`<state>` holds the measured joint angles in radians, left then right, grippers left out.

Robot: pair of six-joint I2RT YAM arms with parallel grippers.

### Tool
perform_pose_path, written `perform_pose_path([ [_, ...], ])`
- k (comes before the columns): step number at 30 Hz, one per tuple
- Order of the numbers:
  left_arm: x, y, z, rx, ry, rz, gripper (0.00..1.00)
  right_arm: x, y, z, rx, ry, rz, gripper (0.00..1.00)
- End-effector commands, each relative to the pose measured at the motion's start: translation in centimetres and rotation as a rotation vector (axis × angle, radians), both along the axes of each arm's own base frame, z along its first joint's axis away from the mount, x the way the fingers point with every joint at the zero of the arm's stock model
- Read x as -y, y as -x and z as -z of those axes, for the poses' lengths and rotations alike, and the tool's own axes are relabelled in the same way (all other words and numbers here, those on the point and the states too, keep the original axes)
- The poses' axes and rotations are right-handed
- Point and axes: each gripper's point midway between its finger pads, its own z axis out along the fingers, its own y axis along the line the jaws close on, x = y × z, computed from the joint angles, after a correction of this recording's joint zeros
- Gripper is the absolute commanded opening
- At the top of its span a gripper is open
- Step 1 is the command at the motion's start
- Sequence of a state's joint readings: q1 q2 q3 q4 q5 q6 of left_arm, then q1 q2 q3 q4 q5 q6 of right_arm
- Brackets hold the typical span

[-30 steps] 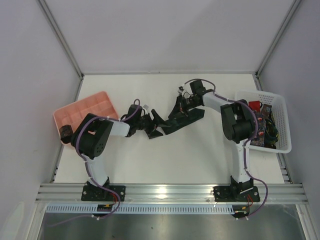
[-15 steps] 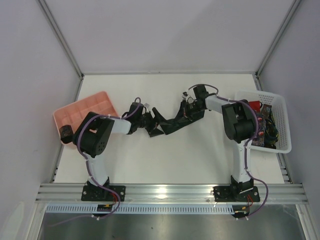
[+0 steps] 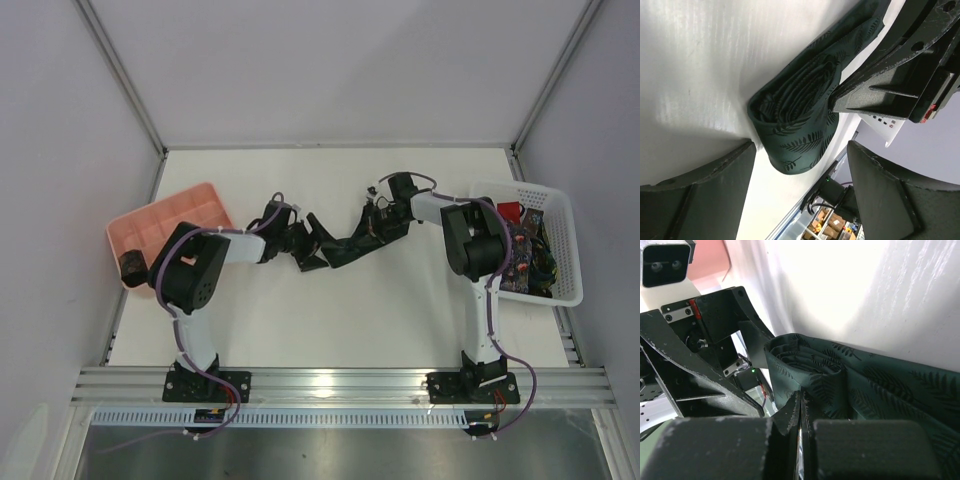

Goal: Roll the ties
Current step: Roll the tie

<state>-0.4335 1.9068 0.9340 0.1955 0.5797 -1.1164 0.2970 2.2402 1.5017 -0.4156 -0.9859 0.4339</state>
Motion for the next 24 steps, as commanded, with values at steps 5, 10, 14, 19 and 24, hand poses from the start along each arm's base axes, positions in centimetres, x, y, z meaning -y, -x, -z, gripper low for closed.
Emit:
perform_pose_path([
  [5,0.0,0.9,3.8,-0.060,-0.137,-0.010,0.78,0.8,-1.2,2.3,0.012,0.037,0.034,0.01],
  [10,0.3,1.3,4.9,-0.115,-0.138,-0.049,0.74,0.8,-1.4,2.5,-0.006,0.035,0.046,0.01],
  [14,0.3,1.4,5.7,-0.149,-0.142,-0.081,0.71,0.8,-1.4,2.5,-0.005,0.034,0.046,0.01],
  [19,0.0,1.6,6.7,-0.180,-0.157,-0.127,0.64,0.7,-1.3,2.6,-0.003,0.041,0.044,0.01],
  [24,-0.8,1.8,8.1,-0.194,-0.197,-0.148,0.57,0.4,-0.9,3.1,-0.010,0.054,0.032,0.00],
])
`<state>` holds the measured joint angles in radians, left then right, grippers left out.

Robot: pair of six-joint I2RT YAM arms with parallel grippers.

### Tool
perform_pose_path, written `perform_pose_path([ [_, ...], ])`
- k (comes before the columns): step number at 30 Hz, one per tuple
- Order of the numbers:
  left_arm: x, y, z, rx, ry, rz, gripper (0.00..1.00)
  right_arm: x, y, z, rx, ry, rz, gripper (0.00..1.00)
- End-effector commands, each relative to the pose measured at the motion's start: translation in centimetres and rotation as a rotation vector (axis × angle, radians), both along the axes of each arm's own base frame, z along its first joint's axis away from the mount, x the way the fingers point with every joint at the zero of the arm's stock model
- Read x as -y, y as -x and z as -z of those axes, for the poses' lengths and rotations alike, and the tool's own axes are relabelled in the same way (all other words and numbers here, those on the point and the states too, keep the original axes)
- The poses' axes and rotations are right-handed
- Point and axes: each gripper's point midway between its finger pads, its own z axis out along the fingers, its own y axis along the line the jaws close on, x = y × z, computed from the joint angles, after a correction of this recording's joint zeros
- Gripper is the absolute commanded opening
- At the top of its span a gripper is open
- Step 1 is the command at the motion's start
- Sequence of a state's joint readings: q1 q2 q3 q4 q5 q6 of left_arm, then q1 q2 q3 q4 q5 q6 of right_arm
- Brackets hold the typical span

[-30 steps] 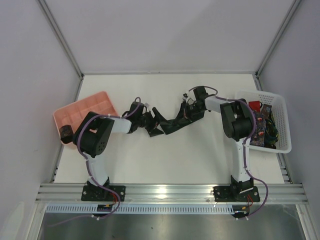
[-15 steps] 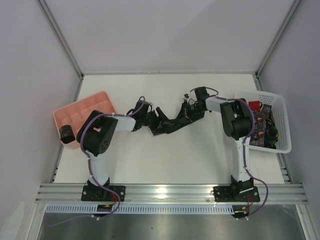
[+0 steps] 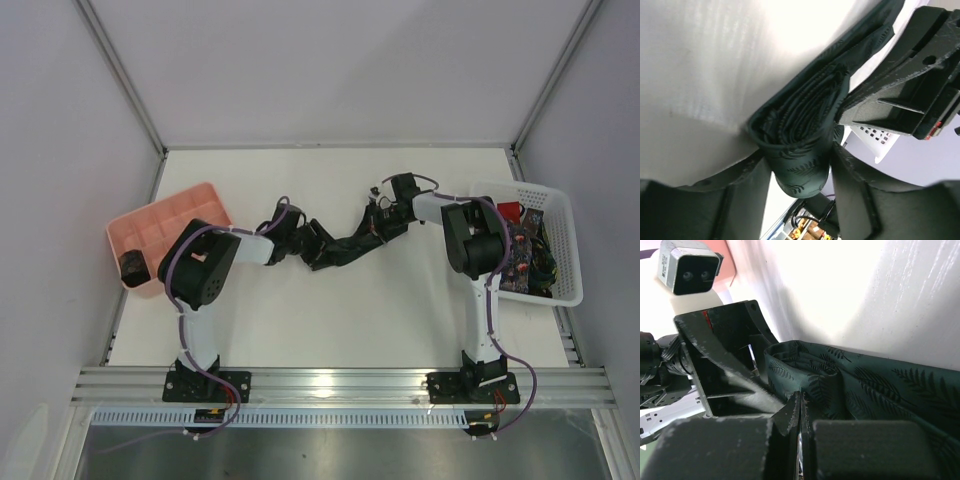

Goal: Roll the ties
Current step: Roll the tie

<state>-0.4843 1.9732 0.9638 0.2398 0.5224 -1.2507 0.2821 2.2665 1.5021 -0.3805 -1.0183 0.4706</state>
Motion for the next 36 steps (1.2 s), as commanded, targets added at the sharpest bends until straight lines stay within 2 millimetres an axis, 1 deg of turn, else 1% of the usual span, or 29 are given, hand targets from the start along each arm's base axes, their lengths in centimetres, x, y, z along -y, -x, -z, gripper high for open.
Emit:
perform_pose_path([
  [1,-2.9,2.3,6.9,-0.125,-0.207,-0.067,0.55,0.1,-0.3,2.7,0.020,0.084,0.007,0.00],
  [4,-3.2,2.3,7.4,-0.114,-0.228,-0.056,0.49,-0.2,-0.3,2.6,0.020,0.080,-0.001,0.01],
  [7,-3.3,2.0,7.3,-0.081,-0.249,-0.028,0.43,-0.1,-0.3,2.4,0.020,0.090,-0.002,0.01],
  [8,-3.5,2.0,7.4,-0.082,-0.268,-0.019,0.43,-0.2,-0.5,2.1,0.027,0.089,0.000,0.01],
  [9,-3.5,1.8,7.2,-0.058,-0.278,0.002,0.40,-0.3,-0.6,2.0,0.028,0.089,-0.001,0.01],
  [11,-3.7,2.1,7.4,-0.060,-0.298,0.022,0.36,-0.6,-0.5,1.7,0.020,0.090,-0.005,0.01],
  [12,-3.9,2.0,7.4,-0.045,-0.314,0.040,0.34,-0.8,-0.9,1.3,0.035,0.093,-0.005,0.01],
  [15,-4.6,2.1,7.6,-0.030,-0.344,0.065,0.26,-1.1,-1.0,0.5,0.043,0.088,-0.013,0.01],
  [16,-4.7,1.9,7.5,-0.014,-0.349,0.070,0.22,-1.1,-1.0,0.5,0.039,0.092,-0.012,0.01],
  [17,-5.2,2.5,7.8,-0.040,-0.370,0.082,0.19,-1.2,-1.1,0.4,0.040,0.093,-0.012,0.01],
  [18,-5.3,2.2,7.7,-0.017,-0.382,0.103,0.07,-1.3,-1.1,0.3,0.040,0.091,-0.015,0.01],
  [19,-5.4,2.1,7.6,-0.008,-0.390,0.119,0.00,-1.3,-1.2,0.1,0.037,0.093,-0.012,0.01],
  [20,-5.8,2.2,7.6,-0.013,-0.409,0.129,0.00,-1.3,-1.2,0.0,0.042,0.098,-0.012,0.01],
  [21,-5.9,1.8,7.4,0.014,-0.423,0.156,0.00,-1.2,-1.4,0.0,0.049,0.115,-0.006,0.01],
  [22,-6.2,1.8,7.2,0.019,-0.433,0.171,0.01,-1.0,-1.5,-0.6,0.056,0.130,0.001,0.01],
  [23,-6.9,2.0,7.1,0.005,-0.459,0.180,0.00,-0.7,-1.7,-0.7,0.064,0.148,0.007,0.01],
  [24,-7.3,1.8,6.8,0.029,-0.480,0.210,0.00,-0.4,-2.0,-0.8,0.083,0.180,0.017,0.01],
  [25,-8.1,2.1,6.6,0.018,-0.501,0.219,0.00,-0.1,-1.9,-1.3,0.083,0.199,0.019,0.01],
  [27,-9.0,2.0,5.4,0.061,-0.525,0.259,0.00,0.2,-1.8,-1.5,0.105,0.234,0.009,0.01],
  [28,-9.5,2.0,5.2,0.061,-0.538,0.270,0.00,0.0,-1.4,-1.8,0.112,0.237,-0.004,0.01],
  [29,-10.4,2.7,5.2,0.027,-0.559,0.286,0.00,0.0,-1.0,-2.3,0.115,0.245,-0.009,0.01],
  [30,-10.6,2.6,4.6,0.049,-0.564,0.316,0.00,-0.2,-0.6,-2.3,0.122,0.253,-0.016,0.01],
  [31,-11.1,3.2,4.5,0.027,-0.571,0.332,0.00,-1.0,0.0,-2.5,0.130,0.248,-0.034,0.01],
  [33,-11.4,3.4,4.0,0.036,-0.579,0.364,0.00,-1.7,0.8,-2.7,0.143,0.264,-0.051,0.00],
  [34,-11.7,4.0,3.9,0.013,-0.587,0.381,0.00,-2.0,1.3,-2.7,0.145,0.277,-0.060,0.01],
  [35,-11.9,4.1,3.8,0.009,-0.594,0.391,0.00,-2.9,1.9,-2.7,0.163,0.291,-0.083,0.00],
  [36,-12.0,4.2,3.6,0.011,-0.601,0.396,0.00,-2.9,1.9,-2.6,0.188,0.330,-0.079,0.00],
])
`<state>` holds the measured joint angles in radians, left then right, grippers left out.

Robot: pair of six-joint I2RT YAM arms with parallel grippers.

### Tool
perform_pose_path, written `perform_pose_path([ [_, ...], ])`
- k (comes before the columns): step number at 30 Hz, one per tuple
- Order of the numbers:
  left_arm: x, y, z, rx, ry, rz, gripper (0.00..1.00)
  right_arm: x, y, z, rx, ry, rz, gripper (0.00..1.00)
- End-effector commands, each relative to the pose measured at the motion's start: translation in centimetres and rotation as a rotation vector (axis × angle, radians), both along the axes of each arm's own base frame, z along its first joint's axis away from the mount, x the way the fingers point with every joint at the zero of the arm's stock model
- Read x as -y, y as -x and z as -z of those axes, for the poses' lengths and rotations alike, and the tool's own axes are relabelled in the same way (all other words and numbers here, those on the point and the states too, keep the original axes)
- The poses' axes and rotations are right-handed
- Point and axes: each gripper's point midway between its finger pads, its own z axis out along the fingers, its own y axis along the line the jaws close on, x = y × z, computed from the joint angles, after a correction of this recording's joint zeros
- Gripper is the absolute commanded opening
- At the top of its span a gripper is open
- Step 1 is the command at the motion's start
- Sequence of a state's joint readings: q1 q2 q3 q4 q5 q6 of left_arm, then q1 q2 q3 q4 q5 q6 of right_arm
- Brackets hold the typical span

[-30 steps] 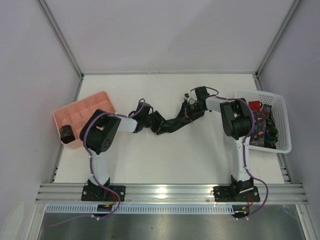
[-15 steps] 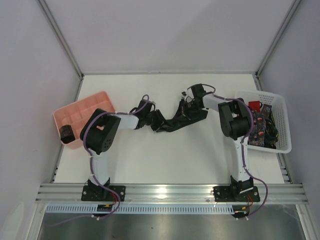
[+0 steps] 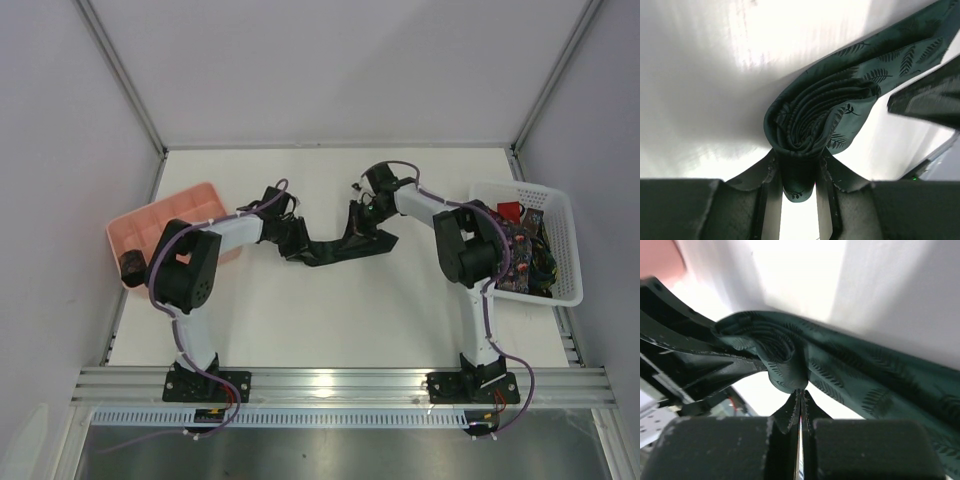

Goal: Roll the ties
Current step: Roll the tie

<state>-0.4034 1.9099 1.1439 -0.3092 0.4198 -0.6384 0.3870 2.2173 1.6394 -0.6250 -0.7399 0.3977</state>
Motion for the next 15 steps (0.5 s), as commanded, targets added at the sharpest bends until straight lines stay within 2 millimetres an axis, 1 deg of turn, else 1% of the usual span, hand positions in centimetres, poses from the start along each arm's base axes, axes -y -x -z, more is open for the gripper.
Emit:
perform_pose_path([
  [1,-5.1,4.1,2.6,-0.118,-0.255,0.061,0.01,-1.6,1.4,-1.8,0.111,0.080,-0.055,0.00],
  [2,-5.2,4.1,2.4,-0.114,-0.256,0.062,0.01,-2.1,1.7,-1.7,0.112,0.084,-0.059,0.00],
  [4,-5.7,4.0,1.9,-0.110,-0.280,0.057,0.00,-2.7,1.5,-1.9,0.112,0.073,-0.053,0.00],
  [6,-5.5,3.3,1.1,-0.095,-0.280,0.061,0.00,-3.4,1.6,-1.8,0.105,0.054,-0.054,0.00],
  [7,-5.6,3.4,0.9,-0.103,-0.285,0.061,0.00,-3.7,1.4,-2.1,0.107,0.050,-0.059,0.00],
  [8,-5.7,3.3,0.8,-0.103,-0.291,0.064,0.01,-3.8,1.5,-1.8,0.102,0.052,-0.067,0.00],
  [9,-5.5,2.8,0.3,-0.091,-0.290,0.062,0.00,-3.9,1.5,-1.6,0.100,0.058,-0.071,0.00],
  [12,-5.4,2.4,-0.3,-0.093,-0.280,0.056,0.00,-4.1,1.0,-0.9,0.099,0.064,-0.071,0.00],
  [13,-5.4,2.5,-0.5,-0.097,-0.278,0.056,0.00,-4.3,0.9,-0.4,0.093,0.064,-0.071,0.00],
  [15,-5.1,2.3,-0.9,-0.098,-0.266,0.055,0.00,-4.7,0.8,-0.4,0.084,0.041,-0.077,0.00],
])
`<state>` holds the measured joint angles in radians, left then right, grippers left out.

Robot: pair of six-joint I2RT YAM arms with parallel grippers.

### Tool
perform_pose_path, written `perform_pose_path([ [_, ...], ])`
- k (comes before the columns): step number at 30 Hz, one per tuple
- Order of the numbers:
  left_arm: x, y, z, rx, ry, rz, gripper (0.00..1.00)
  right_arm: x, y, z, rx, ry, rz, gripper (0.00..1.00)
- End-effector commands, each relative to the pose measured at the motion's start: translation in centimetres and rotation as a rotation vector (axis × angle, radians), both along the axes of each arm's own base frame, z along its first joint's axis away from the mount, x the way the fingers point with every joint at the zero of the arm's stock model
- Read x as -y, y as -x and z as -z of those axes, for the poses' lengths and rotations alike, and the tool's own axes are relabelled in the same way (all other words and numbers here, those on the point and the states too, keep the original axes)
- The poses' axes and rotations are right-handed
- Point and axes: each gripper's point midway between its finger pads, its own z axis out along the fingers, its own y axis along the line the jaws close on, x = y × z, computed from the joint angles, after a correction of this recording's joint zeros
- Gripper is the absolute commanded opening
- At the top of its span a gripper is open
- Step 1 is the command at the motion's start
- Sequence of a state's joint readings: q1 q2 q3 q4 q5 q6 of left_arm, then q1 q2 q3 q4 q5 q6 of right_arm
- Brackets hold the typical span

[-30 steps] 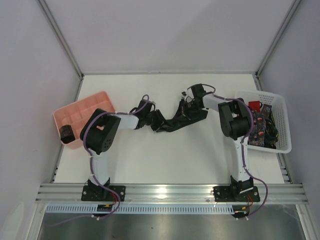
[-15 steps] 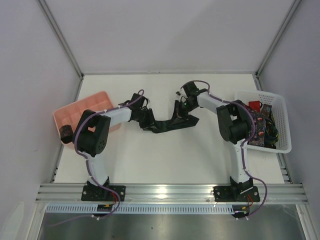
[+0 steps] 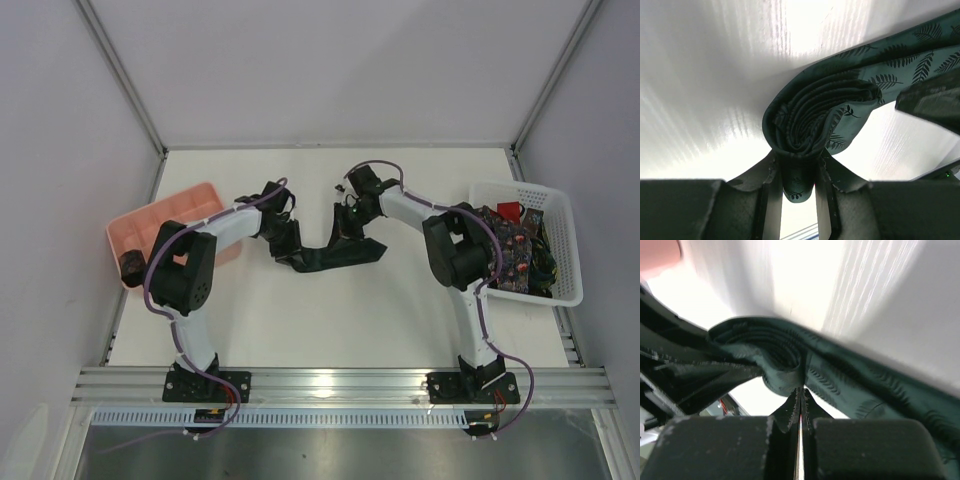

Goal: Roll the ties
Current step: Roll the tie

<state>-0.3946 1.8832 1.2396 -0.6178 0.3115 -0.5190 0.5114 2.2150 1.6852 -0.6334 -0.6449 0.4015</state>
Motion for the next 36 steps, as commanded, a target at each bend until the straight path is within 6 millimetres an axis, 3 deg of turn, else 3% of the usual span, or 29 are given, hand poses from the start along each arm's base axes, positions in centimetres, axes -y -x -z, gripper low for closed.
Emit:
perform_pose_path([
  [1,-1.6,0.3,-0.2,-0.023,-0.074,0.004,0.01,-1.0,-1.3,-0.1,0.012,-0.033,0.009,0.00],
  [9,-1.0,-0.1,-0.9,-0.027,-0.046,-0.023,0.00,-2.5,-1.2,-0.5,0.027,-0.057,-0.012,0.00],
  [18,-1.0,-0.7,-1.7,-0.027,-0.043,-0.038,0.01,-2.7,-0.2,-1.0,0.039,-0.046,-0.034,0.00],
  [36,0.2,-2.6,-4.3,0.016,-0.026,-0.059,0.00,-5.7,-0.6,0.9,-0.023,-0.104,0.002,0.00],
])
